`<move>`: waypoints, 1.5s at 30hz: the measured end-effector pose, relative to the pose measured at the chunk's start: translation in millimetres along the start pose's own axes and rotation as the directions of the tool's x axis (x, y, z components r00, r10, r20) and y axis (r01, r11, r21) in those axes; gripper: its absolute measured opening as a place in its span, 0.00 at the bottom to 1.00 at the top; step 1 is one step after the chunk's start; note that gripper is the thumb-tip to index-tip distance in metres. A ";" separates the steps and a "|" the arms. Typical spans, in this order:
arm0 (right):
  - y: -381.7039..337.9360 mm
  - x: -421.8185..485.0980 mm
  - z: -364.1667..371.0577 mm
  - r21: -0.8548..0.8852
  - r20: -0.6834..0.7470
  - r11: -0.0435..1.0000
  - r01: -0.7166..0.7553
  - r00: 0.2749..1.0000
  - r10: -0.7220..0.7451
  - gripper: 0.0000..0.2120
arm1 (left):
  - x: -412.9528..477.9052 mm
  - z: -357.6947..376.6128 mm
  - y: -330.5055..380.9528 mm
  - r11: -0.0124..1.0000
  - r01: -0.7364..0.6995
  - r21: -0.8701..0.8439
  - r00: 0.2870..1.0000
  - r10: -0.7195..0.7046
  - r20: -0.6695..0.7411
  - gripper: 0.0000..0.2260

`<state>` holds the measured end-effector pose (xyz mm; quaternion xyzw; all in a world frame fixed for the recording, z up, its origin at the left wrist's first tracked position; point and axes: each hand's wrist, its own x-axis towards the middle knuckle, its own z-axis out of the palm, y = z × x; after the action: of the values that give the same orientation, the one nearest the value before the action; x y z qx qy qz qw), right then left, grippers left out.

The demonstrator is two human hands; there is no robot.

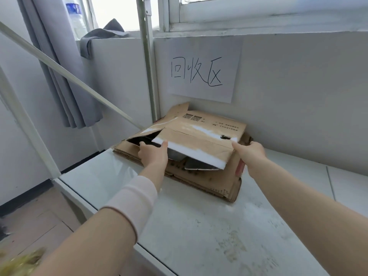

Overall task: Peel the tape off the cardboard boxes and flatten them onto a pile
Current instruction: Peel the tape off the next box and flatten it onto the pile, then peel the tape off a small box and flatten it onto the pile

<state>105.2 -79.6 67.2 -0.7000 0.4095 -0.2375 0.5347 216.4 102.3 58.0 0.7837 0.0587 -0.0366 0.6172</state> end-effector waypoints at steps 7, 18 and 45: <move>16.0 -82.5 -82.9 -0.637 0.157 0.709 0.302 0.952 -0.264 0.25 | -103.4 1.2 4.0 0.462 -0.670 0.582 0.742 0.441 0.505 0.20; 89.7 -202.9 -322.6 -0.968 0.088 0.194 0.157 0.942 -0.323 0.21 | -327.8 87.1 28.4 -0.265 -0.919 0.293 0.172 0.397 0.901 0.20; 202.6 -220.9 -546.6 -0.462 -0.548 0.880 -0.108 0.815 -0.188 0.32 | -548.3 274.2 108.1 0.488 -0.727 -0.483 0.119 0.783 0.611 0.05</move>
<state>-502.5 -218.4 71.8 -0.7120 0.5818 -0.3427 0.1928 -307.7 -214.8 168.8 0.5798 -0.6165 -0.0511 0.5303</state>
